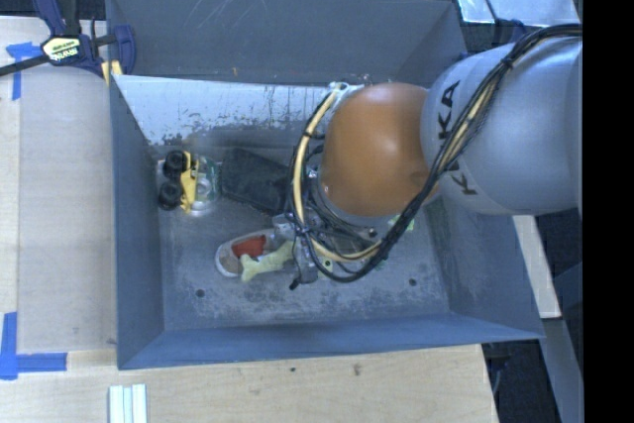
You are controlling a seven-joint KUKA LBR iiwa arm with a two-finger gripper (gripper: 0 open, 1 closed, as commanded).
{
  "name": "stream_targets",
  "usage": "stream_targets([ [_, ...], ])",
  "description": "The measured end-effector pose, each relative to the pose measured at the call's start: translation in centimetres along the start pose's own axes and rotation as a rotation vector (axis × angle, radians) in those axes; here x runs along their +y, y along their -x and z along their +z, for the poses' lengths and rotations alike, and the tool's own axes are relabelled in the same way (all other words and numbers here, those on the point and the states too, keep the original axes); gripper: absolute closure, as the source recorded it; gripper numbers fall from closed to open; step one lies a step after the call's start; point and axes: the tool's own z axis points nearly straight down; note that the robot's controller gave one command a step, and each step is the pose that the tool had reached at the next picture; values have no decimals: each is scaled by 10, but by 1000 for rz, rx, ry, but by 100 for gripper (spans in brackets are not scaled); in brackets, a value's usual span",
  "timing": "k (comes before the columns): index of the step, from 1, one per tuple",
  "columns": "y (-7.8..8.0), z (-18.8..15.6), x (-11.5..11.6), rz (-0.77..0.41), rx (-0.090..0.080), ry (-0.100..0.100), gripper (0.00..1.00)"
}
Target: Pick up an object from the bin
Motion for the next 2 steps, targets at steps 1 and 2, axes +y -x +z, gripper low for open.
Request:
stream_targets([
  [1,0,0,0,0,0,0,100],
  [2,1,-100,9,-24,-3,0,100],
])
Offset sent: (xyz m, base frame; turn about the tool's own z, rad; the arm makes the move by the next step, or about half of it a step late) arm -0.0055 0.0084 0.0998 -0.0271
